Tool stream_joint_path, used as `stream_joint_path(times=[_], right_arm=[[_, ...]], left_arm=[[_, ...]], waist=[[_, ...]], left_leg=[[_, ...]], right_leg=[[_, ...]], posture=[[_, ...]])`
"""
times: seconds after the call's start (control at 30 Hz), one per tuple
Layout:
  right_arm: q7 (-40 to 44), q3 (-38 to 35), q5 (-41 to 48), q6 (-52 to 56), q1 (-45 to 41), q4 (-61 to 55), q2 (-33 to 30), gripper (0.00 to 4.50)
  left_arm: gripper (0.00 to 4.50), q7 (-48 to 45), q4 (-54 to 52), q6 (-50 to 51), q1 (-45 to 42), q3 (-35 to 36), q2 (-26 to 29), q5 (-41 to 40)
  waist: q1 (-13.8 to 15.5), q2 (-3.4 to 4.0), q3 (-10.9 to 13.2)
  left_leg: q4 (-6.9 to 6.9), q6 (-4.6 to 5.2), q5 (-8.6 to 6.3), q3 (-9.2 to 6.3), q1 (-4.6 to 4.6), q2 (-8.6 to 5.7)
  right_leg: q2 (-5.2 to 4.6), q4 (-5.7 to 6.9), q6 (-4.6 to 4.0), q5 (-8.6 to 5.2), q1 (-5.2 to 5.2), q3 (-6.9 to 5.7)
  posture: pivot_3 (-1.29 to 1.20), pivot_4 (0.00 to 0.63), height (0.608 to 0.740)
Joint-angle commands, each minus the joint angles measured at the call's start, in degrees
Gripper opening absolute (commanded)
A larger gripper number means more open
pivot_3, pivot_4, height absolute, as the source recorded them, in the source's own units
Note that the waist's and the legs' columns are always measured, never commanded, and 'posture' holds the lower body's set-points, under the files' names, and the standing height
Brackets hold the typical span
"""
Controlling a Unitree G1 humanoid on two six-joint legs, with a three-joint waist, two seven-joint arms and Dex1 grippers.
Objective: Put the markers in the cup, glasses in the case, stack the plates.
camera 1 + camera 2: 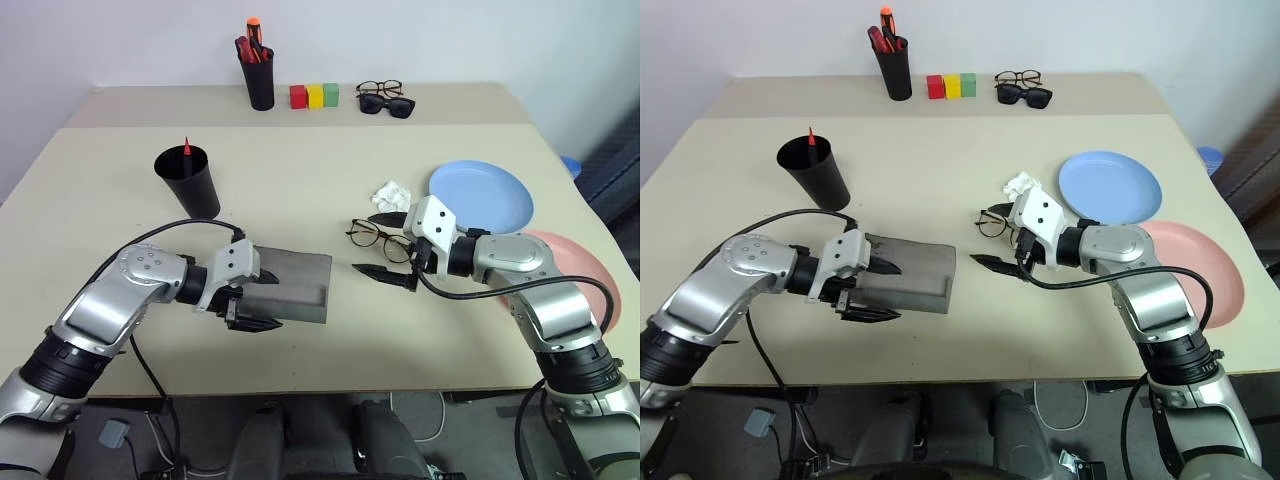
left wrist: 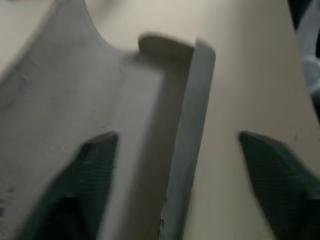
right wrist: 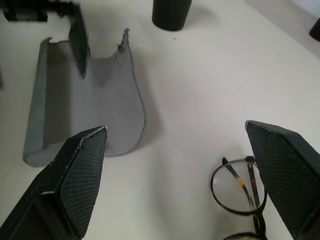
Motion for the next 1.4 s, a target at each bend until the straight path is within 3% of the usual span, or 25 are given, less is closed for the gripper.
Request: stream_joint_path(times=[0.03, 0.13, 0.17, 0.33, 0.5, 0.9, 1.0, 1.17, 1.27, 1.4], right_arm=[[-1.2, -1.5, 0.9, 0.2, 0.4, -3.0, 0.3, 4.50], [-1.7, -1.5, 1.1, 0.2, 0.8, -3.5, 0.2, 4.50], [-1.8, -1.5, 1.1, 0.2, 0.9, -3.5, 0.2, 4.50], [-2.0, -1.3, 1.0, -0.3, 0.7, -2.9, 0.2, 4.50], [-1.7, -0.4, 0.4, -1.6, -0.6, -0.7, 0.8, 4.50], [-3.1, -0.2, -2.2, -3.6, -0.6, 1.5, 1.8, 4.50], [-3.8, -0.6, -2.0, -3.1, 0.2, 0.5, 1.8, 4.50], [-5.2, -0.8, -2.8, -1.7, 0.3, 0.1, 1.0, 4.50], [-6.3, -0.3, -4.4, 0.4, -1.2, 1.1, 0.0, 4.50], [-8.9, 1.0, -7.4, 4.8, -4.5, 3.7, -0.1, 4.50]], left_arm=[[1.69, -1.4, 1.7, -2.1, -1.2, -1.1, -0.7, 3.2], [0.18, -1.6, 3.0, -2.0, -1.5, 0.1, -2.2, 3.1], [0.08, -1.8, 3.1, -2.1, -1.4, 0.3, -2.3, 3.1], [0.08, -0.9, 4.5, -6.8, -0.6, 2.2, -3.3, 4.5], [0.08, -0.7, 14.0, -14.7, -5.3, 1.9, -5.1, 8.8], [0.08, -8.8, 26.5, -14.1, -16.1, -1.9, -12.0, 11.3], [0.94, -8.2, 27.7, -13.6, -17.0, -1.9, -12.6, 12.8], [3.31, -6.4, 24.9, -9.3, -17.1, 3.6, -15.5, 7.6], [3.31, -3.4, 20.9, -7.1, -16.2, 9.4, -16.7, 3.1], [3.31, 0.1, 14.6, -6.2, -11.1, 15.9, -14.0, 0.5]], waist=[[0.0, 0.00, 0.0], [0.0, 0.00, 0.0], [0.0, 0.00, 0.0], [0.0, 0.00, 0.0], [0.2, 0.00, 0.0], [-0.1, 0.00, 0.0], [0.0, 0.00, 0.0], [0.0, 0.00, 0.0], [0.0, -0.01, 0.0], [-0.8, 0.04, 0.0]], left_leg=[[0.00, 0.00, 0.00, 0.00, 0.00, 0.00], [0.02, 0.01, 0.00, 0.00, 0.00, 0.00], [0.02, 0.01, 0.00, -0.01, 0.00, 0.00], [0.02, 0.01, 0.00, -0.03, 0.00, 0.01], [0.06, 0.01, 0.00, -0.03, 0.00, -0.01], [0.16, 0.06, -0.02, -0.01, -0.06, -0.01], [0.21, 0.07, -0.03, -0.02, -0.07, -0.01], [0.26, 0.08, -0.03, -0.03, -0.08, -0.01], [0.37, 0.09, -0.04, -0.13, -0.12, 0.00], [0.41, 0.14, -0.07, -0.17, -0.06, 0.03]], right_leg=[[0.00, 0.00, 0.00, 0.00, 0.00, 0.00], [-0.01, 0.01, 0.00, 0.00, 0.00, 0.00], [-0.01, 0.01, 0.00, 0.00, 0.00, 0.00], [-0.01, 0.02, 0.00, 0.00, 0.00, 0.00], [-0.02, 0.03, 0.00, 0.00, 0.01, -0.02], [0.01, 0.04, 0.01, 0.00, -0.01, -0.03], [0.01, 0.05, 0.01, 0.00, 0.00, -0.03], [0.00, 0.06, 0.02, 0.00, 0.01, -0.03], [-0.01, 0.09, 0.02, 0.00, 0.01, -0.04], [-0.01, 0.14, 0.02, 0.00, 0.00, 0.03]], posture=[[0.00, 0.150, 0.740], [0.00, 0.150, 0.740], [0.00, 0.150, 0.740], [0.00, 0.150, 0.740], [0.00, 0.150, 0.740], [0.00, 0.150, 0.740], [0.00, 0.150, 0.740], [0.00, 0.150, 0.740], [0.00, 0.150, 0.740], [0.00, 0.150, 0.740]])
